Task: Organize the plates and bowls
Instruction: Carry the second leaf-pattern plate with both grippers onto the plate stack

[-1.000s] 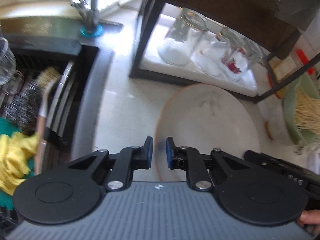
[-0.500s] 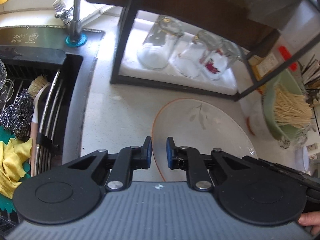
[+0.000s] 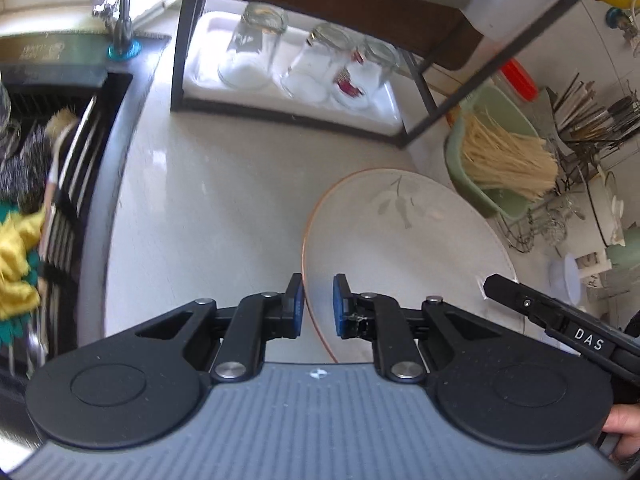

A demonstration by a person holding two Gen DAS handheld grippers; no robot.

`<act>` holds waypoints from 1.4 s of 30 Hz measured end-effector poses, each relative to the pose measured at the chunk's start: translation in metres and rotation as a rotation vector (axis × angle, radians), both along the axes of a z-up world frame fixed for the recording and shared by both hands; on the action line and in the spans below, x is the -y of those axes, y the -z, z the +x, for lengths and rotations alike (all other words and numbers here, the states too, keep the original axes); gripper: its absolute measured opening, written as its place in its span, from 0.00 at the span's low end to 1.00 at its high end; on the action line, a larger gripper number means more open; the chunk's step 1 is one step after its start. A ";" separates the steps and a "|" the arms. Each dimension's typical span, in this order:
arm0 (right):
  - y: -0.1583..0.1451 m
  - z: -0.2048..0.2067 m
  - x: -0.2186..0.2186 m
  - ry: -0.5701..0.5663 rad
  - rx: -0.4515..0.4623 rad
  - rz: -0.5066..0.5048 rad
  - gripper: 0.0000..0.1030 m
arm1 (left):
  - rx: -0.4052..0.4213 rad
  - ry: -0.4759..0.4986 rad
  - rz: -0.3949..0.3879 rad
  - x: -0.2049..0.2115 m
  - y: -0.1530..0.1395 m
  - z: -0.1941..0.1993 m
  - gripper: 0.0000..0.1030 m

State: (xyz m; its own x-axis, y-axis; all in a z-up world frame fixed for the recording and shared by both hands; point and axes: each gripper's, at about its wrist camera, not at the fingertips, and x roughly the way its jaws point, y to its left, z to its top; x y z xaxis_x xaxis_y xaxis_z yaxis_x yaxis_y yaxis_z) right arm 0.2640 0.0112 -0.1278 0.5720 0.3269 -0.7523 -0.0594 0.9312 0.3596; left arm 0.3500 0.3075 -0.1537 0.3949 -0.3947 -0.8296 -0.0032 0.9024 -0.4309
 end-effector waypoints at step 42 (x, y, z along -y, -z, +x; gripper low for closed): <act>0.042 -0.085 0.047 -0.013 -0.077 -0.050 0.25 | -0.047 0.103 0.239 0.073 0.008 -0.049 0.16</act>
